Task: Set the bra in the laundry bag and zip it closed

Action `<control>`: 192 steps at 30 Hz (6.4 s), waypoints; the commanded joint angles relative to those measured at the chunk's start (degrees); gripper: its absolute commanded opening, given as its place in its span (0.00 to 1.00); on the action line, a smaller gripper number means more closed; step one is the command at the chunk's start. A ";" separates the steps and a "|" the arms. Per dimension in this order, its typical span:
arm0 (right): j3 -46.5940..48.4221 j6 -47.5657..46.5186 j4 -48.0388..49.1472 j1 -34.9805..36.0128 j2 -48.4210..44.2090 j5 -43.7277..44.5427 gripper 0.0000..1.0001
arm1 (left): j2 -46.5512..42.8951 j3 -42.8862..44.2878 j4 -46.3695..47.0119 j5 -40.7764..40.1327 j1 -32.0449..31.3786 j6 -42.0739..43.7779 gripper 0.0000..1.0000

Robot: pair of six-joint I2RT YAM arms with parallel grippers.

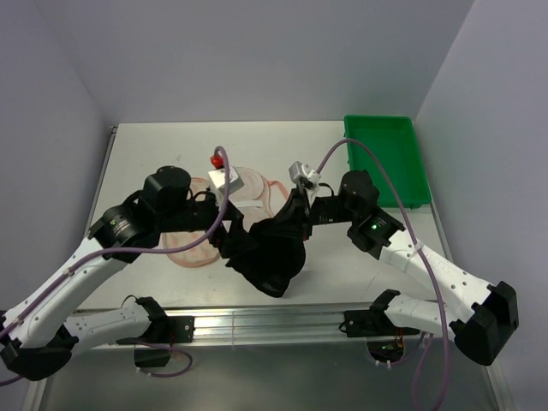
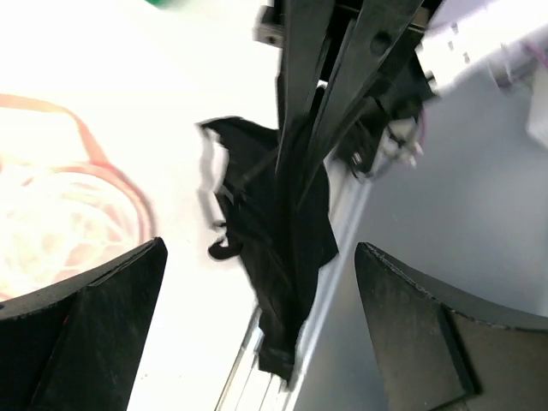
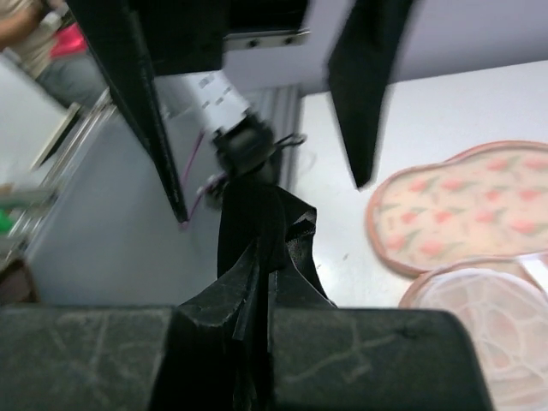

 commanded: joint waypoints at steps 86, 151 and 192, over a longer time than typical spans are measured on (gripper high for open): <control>25.60 23.40 14.01 -4.18 57.39 55.26 0.04 | -12.40 -28.86 33.82 -39.91 5.87 -26.48 0.63; -5.24 19.53 1.34 0.83 19.07 54.65 0.05 | -0.10 -45.48 25.30 -38.68 53.42 -39.76 0.46; -3.05 23.57 -3.32 -2.95 33.13 63.09 0.45 | -2.81 -50.84 36.90 -26.81 52.28 -38.61 0.00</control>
